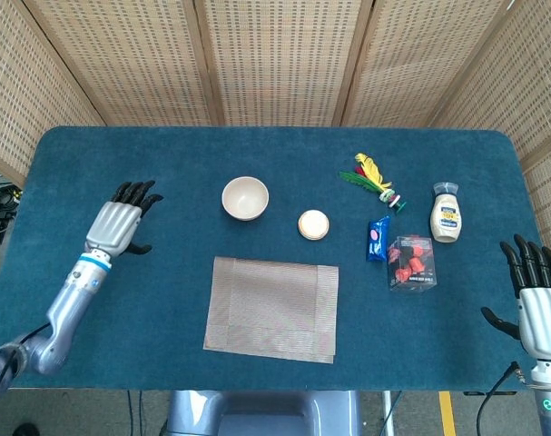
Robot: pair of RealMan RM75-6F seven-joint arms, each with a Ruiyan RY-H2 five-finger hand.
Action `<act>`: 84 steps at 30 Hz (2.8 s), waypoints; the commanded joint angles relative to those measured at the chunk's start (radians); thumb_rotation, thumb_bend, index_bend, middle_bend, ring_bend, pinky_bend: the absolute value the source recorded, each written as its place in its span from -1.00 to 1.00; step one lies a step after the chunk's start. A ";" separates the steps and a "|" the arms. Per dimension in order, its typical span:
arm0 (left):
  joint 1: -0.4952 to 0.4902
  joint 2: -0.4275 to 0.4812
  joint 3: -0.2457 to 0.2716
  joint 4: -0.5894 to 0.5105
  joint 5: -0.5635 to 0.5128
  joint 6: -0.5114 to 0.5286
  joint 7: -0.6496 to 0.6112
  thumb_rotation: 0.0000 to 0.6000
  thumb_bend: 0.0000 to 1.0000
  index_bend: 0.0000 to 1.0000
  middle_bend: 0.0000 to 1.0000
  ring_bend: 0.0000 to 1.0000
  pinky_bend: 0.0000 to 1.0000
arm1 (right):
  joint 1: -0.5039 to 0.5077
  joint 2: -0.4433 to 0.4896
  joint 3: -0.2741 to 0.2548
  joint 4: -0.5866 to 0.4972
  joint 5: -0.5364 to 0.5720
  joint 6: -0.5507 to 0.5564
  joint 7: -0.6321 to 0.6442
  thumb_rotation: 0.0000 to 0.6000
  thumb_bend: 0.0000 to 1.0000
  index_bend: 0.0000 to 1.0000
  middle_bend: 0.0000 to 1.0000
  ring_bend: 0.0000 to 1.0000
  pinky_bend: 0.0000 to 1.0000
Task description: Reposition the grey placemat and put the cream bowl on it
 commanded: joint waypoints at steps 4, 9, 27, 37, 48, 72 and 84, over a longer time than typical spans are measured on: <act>-0.200 -0.186 -0.023 0.271 -0.030 -0.156 -0.030 1.00 -0.47 -0.51 -1.00 -1.00 -1.00 | 0.004 -0.005 0.013 0.009 0.029 -0.007 -0.008 1.00 -1.00 -0.90 -1.00 -1.00 -1.00; -0.281 -0.277 -0.013 0.398 -0.025 -0.206 -0.051 1.00 -0.47 -0.46 -1.00 -1.00 -1.00 | 0.006 -0.008 0.019 0.017 0.047 -0.014 -0.013 1.00 -1.00 -0.90 -1.00 -1.00 -1.00; -0.467 -0.529 -0.019 0.732 -0.053 -0.305 -0.076 1.00 -0.17 0.18 -1.00 -1.00 -1.00 | 0.006 -0.003 0.028 0.026 0.061 -0.011 0.010 1.00 -1.00 -0.90 -1.00 -1.00 -1.00; -0.443 -0.512 -0.018 0.709 -0.050 -0.193 -0.070 1.00 -0.02 0.48 -1.00 -1.00 -1.00 | 0.001 0.006 0.024 0.022 0.047 0.003 0.032 1.00 -1.00 -0.90 -1.00 -1.00 -1.00; -0.294 -0.254 -0.017 0.439 -0.123 -0.123 -0.034 1.00 -0.02 0.47 -1.00 -1.00 -1.00 | -0.007 0.012 0.006 0.000 0.005 0.022 0.027 1.00 -1.00 -0.89 -1.00 -1.00 -1.00; 0.087 0.113 0.186 0.120 -0.353 -0.012 0.041 1.00 -0.02 0.45 -1.00 -1.00 -1.00 | -0.014 0.019 -0.023 -0.029 -0.060 0.039 0.025 1.00 -1.00 -0.89 -1.00 -1.00 -1.00; 0.105 0.135 0.180 0.074 -0.263 -0.029 -0.071 1.00 -1.00 -1.00 -1.00 -1.00 -1.00 | -0.011 0.016 -0.024 -0.030 -0.060 0.034 0.019 1.00 -1.00 -0.89 -1.00 -1.00 -1.00</act>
